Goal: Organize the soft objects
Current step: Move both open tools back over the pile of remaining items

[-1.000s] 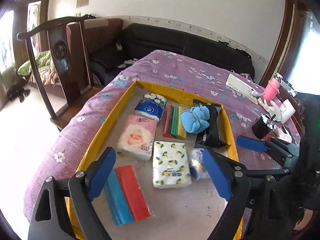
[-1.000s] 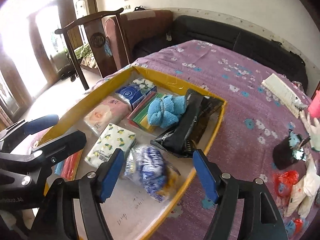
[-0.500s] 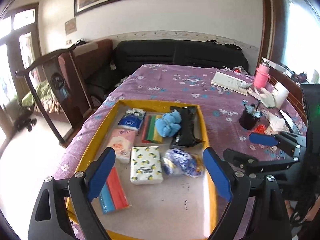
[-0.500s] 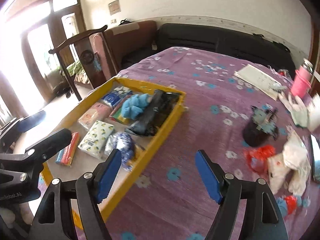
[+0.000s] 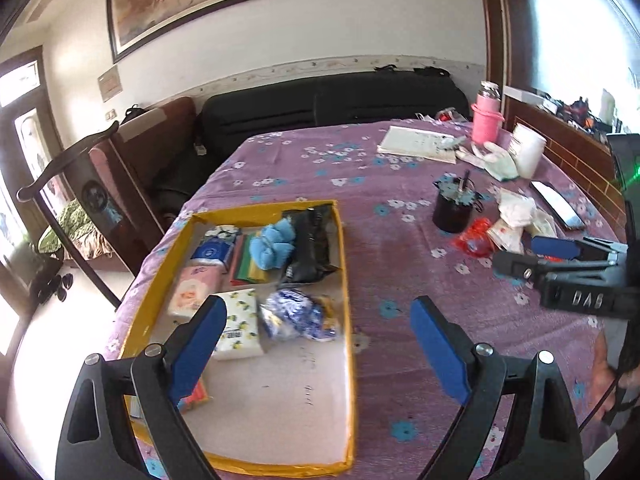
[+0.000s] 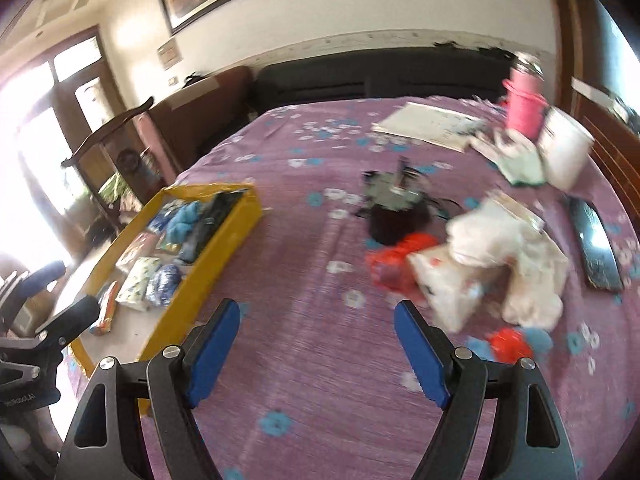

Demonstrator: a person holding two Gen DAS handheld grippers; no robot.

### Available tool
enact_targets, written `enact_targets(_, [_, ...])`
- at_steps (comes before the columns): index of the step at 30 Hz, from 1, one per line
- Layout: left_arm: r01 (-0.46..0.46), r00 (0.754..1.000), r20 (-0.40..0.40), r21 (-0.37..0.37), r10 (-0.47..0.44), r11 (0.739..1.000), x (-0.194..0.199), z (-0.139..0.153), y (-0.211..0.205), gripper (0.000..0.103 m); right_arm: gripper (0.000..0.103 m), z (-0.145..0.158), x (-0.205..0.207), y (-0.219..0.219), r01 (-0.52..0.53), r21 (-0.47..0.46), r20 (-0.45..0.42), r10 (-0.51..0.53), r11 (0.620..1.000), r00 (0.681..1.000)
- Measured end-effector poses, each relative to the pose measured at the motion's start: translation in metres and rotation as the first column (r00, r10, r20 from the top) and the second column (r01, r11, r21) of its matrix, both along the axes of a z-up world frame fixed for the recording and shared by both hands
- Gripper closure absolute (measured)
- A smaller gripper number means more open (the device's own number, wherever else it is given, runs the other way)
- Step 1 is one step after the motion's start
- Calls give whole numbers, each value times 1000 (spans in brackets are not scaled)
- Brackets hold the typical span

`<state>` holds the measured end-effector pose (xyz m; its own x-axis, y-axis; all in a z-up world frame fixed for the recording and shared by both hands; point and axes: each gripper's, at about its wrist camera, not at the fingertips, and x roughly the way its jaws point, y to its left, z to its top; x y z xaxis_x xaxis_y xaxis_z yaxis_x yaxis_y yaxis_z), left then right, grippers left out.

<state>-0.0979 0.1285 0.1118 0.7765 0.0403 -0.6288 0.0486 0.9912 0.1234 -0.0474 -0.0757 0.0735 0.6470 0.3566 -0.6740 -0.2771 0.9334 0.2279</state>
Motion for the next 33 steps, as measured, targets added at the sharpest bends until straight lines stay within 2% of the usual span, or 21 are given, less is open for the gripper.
enact_targets(10, [64, 996, -61, 26, -62, 998, 8, -18, -34, 10, 20, -14, -1, -69, 135, 54, -40, -133, 989, 990])
enact_targets(18, [98, 990, -108, 25, -94, 995, 14, -33, -54, 10, 20, -22, 2, -94, 183, 77, -54, -179, 980, 982])
enact_targets(22, [139, 976, -173, 16, -134, 990, 24, -57, -75, 10, 20, -24, 2, -104, 223, 75, -30, -221, 972, 975])
enact_targets(29, [211, 949, -231, -38, -214, 977, 46, -91, -116, 10, 18, -28, 0, -130, 318, 85, 26, -321, 944, 947])
enact_targets(33, [207, 936, -270, -99, -227, 973, 58, -99, -118, 10, 18, -34, 2, -144, 352, 104, 36, -357, 930, 933])
